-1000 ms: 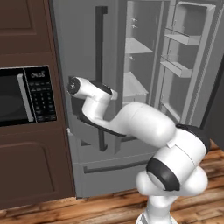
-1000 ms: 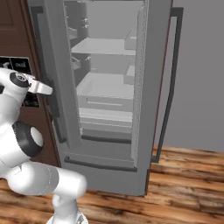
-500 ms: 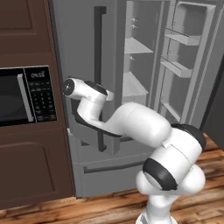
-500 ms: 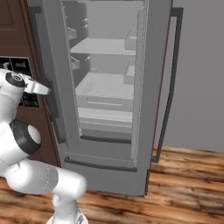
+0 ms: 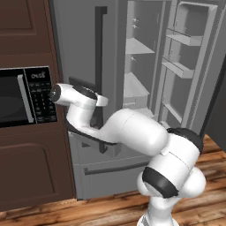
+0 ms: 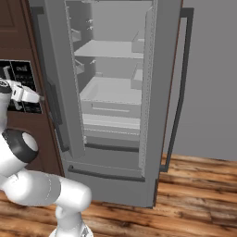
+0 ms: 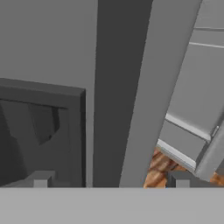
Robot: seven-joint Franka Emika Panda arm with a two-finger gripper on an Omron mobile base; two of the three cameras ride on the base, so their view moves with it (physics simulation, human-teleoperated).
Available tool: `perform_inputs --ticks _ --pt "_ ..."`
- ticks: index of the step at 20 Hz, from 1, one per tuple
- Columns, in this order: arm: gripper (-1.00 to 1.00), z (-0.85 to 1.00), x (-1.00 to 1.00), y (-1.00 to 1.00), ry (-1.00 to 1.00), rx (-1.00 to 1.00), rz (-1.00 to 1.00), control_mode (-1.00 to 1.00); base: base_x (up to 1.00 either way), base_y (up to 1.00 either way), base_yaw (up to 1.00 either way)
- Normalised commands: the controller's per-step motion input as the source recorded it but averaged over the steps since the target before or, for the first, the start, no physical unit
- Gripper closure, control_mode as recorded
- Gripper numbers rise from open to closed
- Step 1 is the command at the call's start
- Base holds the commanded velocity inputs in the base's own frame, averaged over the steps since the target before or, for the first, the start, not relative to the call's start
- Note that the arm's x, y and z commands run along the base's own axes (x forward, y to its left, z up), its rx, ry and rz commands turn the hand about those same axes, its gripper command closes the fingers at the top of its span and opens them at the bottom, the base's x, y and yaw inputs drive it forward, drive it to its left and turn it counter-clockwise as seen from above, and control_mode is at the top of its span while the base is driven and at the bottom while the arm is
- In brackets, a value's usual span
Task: Place one of the steaks on the plate and the other in the bowl. Then place the bowl in the fridge.
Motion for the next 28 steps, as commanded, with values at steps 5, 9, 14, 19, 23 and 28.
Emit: perform_inputs --ticks 5,9,14,19,23,28 --pt "-1.00 0.18 -0.92 -0.50 -0.07 0.08 -0.07 -1.00 0.00 0.00 0.00" --pt "-1.00 0.18 -1.00 -1.00 -0.24 0.32 0.01 -1.00 0.00 0.00 0.00" --pt "-1.00 0.10 -0.73 -0.93 -0.22 0.51 0.03 -1.00 0.00 0.00 0.00" --pt "-1.00 -0.02 0.16 -1.00 0.11 0.46 -0.04 -1.00 0.00 0.00 0.00" --pt "-1.00 -0.31 0.31 -0.62 0.00 0.24 0.00 -1.00 0.00 0.00 0.00" --pt "-1.00 -0.34 0.72 -0.24 -0.02 0.37 0.00 -1.00 0.00 0.00 0.00"
